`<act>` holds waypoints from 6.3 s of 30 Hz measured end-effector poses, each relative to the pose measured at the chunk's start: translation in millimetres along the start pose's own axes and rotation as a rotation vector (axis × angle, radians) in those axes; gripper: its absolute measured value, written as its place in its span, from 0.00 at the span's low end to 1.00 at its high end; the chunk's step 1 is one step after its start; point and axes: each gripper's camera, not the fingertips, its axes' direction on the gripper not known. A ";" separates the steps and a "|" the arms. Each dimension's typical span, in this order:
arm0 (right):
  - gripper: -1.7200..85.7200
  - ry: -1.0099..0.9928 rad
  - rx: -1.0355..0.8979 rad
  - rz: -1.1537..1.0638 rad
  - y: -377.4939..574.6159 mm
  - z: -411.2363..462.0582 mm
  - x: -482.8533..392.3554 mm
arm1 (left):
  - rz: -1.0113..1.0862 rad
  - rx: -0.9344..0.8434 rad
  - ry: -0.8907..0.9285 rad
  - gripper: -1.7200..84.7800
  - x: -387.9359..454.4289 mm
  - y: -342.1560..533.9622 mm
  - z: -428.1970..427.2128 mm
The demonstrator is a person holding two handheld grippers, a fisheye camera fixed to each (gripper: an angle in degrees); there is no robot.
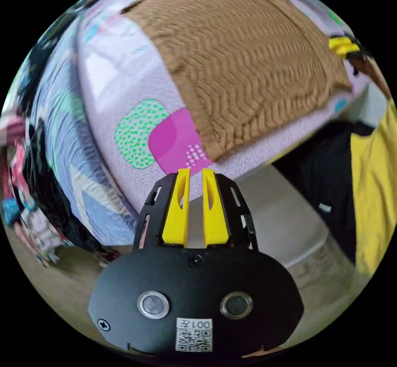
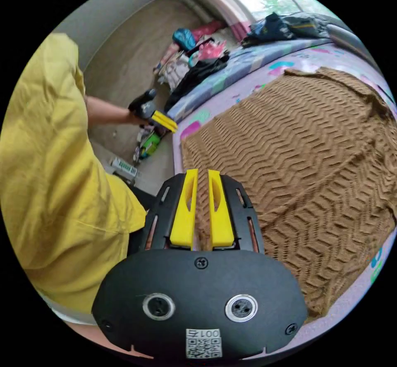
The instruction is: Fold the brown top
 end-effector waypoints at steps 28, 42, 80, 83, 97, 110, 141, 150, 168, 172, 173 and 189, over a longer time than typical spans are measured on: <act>0.08 0.473 -0.299 -0.078 -418.9 -103.9 288.0 | -0.614 0.523 0.886 0.10 -274.0 -330.5 -202.1; 0.11 0.593 -0.447 -0.141 -484.7 -57.1 275.3 | -0.690 0.609 0.887 0.10 -285.1 -323.5 -243.3; 0.02 0.498 0.287 0.189 -284.2 -405.7 180.3 | 0.051 0.983 0.376 0.01 -14.2 -355.3 -408.6; 0.02 0.504 0.221 0.183 -245.0 -402.0 158.9 | 0.150 0.944 0.345 0.01 24.9 -331.8 -378.9; 0.02 0.448 0.173 0.169 -58.4 -335.5 52.4 | 0.551 0.862 0.243 0.01 204.9 -180.2 -228.0; 0.03 0.493 -0.028 0.189 51.4 -231.6 68.7 | 0.698 0.544 0.179 0.01 328.7 -176.4 8.2; 0.09 0.332 -0.225 -0.026 10.3 -154.0 114.3 | 1.163 0.519 -0.410 0.00 391.9 -196.3 227.6; 0.04 0.259 -0.389 -0.009 14.9 -132.9 131.9 | 1.125 0.531 -0.418 0.00 369.8 -207.3 253.1; 0.03 0.318 -0.307 -0.046 125.2 -139.6 57.7 | 1.209 0.617 -0.513 0.00 339.2 -198.8 272.7; 0.03 0.338 -0.360 -0.085 129.1 -130.6 54.1 | 1.235 0.615 -0.526 0.00 336.0 -200.3 267.9; 0.03 0.339 -0.357 -0.086 129.5 -132.3 53.3 | 1.237 0.617 -0.533 0.01 335.2 -200.5 266.5; 0.07 0.215 -0.347 -0.026 145.6 -170.8 50.6 | 1.223 0.598 -0.556 0.00 298.7 -201.4 192.3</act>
